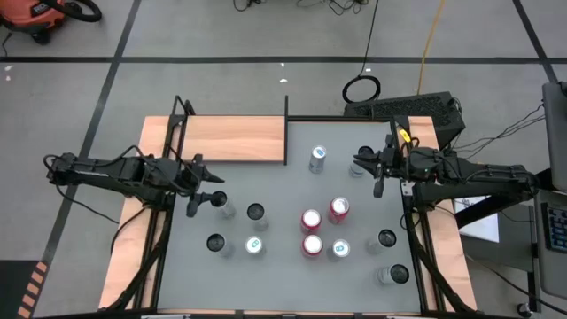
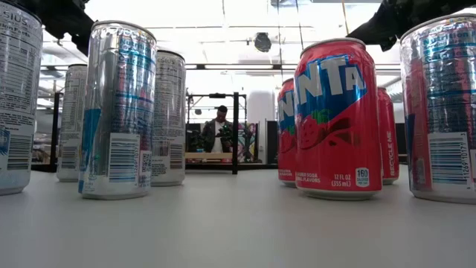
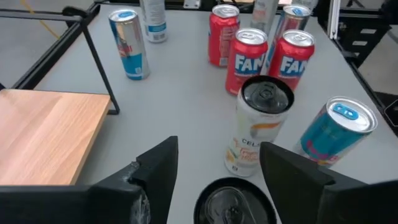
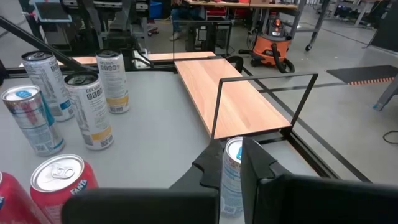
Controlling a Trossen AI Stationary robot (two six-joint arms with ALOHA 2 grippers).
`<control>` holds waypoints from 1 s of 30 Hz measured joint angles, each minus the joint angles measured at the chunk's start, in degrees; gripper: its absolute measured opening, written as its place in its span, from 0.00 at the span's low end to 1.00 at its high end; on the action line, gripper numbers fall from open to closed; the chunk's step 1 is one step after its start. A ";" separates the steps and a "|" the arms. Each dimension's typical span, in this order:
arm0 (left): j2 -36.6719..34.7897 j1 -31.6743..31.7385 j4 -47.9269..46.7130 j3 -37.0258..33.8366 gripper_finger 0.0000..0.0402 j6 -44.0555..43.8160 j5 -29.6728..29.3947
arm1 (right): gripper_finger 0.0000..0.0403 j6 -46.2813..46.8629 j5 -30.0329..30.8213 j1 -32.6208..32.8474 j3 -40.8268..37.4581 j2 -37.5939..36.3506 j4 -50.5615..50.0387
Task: Place canned beverage on shelf
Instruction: Put the top left white-yellow soda can on the shelf
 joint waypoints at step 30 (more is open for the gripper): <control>5.72 -1.48 -5.04 -1.82 0.91 -1.64 1.39 | 0.00 -0.04 -6.13 0.00 0.04 0.11 -2.35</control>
